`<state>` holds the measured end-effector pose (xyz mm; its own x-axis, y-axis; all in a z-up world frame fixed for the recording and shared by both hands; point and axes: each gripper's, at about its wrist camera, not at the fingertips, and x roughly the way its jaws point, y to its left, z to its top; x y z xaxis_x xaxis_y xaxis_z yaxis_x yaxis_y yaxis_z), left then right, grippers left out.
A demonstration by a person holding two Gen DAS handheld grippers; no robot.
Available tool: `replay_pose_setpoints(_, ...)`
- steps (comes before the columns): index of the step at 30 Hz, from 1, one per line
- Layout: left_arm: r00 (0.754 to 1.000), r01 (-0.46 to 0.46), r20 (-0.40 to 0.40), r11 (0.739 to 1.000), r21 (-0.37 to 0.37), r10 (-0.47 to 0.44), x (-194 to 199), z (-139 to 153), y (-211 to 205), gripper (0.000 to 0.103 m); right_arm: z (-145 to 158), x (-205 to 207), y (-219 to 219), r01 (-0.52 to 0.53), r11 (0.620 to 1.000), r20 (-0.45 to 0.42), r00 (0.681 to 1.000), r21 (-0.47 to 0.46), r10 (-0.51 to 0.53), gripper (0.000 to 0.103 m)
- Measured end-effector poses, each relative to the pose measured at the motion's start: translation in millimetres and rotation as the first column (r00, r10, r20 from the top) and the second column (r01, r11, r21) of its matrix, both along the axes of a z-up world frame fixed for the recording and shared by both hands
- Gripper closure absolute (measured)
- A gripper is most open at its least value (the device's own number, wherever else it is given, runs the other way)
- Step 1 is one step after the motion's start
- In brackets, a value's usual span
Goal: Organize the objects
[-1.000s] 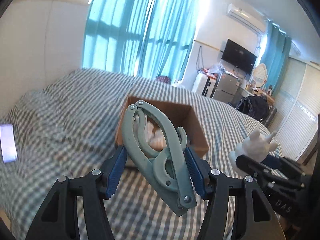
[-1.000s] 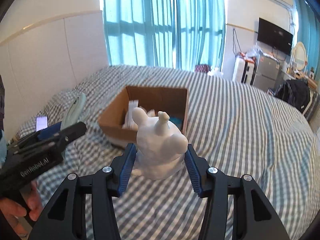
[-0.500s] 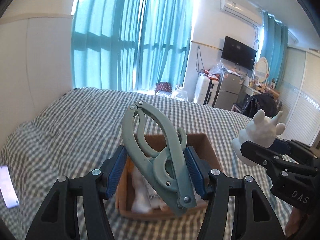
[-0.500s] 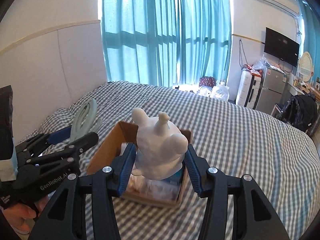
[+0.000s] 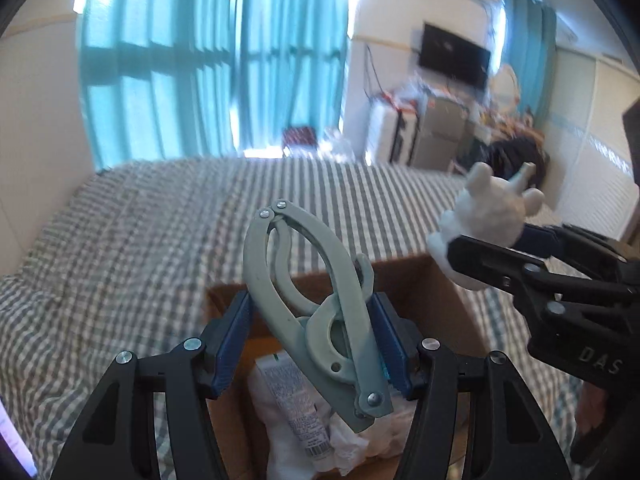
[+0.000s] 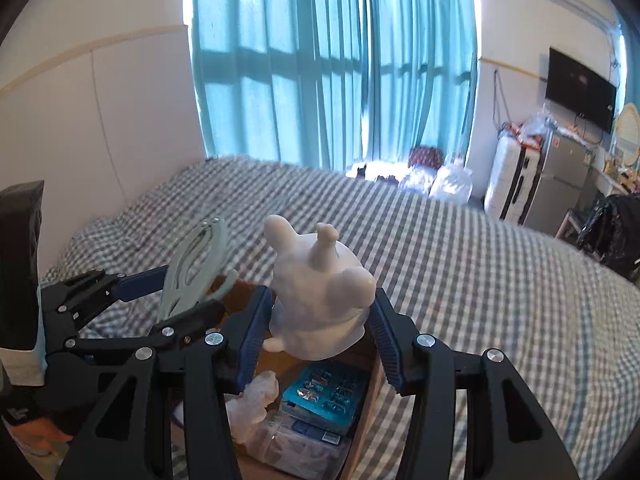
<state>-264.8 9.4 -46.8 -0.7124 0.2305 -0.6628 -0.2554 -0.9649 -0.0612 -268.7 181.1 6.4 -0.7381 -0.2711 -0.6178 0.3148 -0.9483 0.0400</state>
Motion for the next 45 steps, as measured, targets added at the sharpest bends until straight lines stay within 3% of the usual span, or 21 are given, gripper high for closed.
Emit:
replay_pose_setpoints(9, 0.993, 0.052, 0.108, 0.998, -0.024, -0.049, -18, -48, 2, 0.042, -64, -25, -3, -0.025, 0.999, 0.104, 0.994, 0.029, 0.022, 0.053)
replay_pose_setpoints(14, 0.984, 0.078, 0.161, 0.997, -0.019, -0.073, -18, -61, 2, 0.042, -81, -27, 0, -0.029, 0.999, 0.147, 0.989, 0.016, 0.026, 0.053)
replay_pose_setpoints(19, 0.985, 0.074, 0.160, 0.997, -0.034, -0.068, -15, -62, 3, 0.042, -86, -28, -1, -0.026, 1.000, 0.170, 0.985, 0.012, 0.024, 0.052)
replay_pose_setpoints(27, 0.988, 0.022, 0.152, 0.999, -0.030, -0.017, 0, -46, -12, 0.040, -59, -13, 6, 0.026, 1.000, 0.124, 0.992, 0.008, -0.026, 0.052)
replay_pose_setpoints(29, 0.991, 0.014, 0.133, 0.999, -0.033, -0.009, 5, -33, -14, 0.035, -48, -7, 6, 0.040, 0.999, 0.121, 0.992, 0.007, -0.040, 0.052)
replay_pose_setpoints(32, 0.998, -0.010, 0.069, 0.999, -0.040, 0.012, 19, -7, -18, 0.016, -29, 7, 10, 0.053, 0.998, 0.093, 0.994, 0.021, -0.054, 0.047)
replay_pose_setpoints(41, 0.997, -0.054, -0.063, 0.998, 0.008, 0.055, 70, 56, -19, 0.010, 30, 70, 25, 0.092, 0.995, 0.000, 0.996, 0.031, -0.092, 0.043)
replay_pose_setpoints(45, 0.990, -0.042, -0.136, 0.999, 0.024, 0.045, 93, 86, -20, 0.009, 59, 100, 28, 0.103, 0.994, -0.061, 0.993, 0.029, -0.101, 0.035)
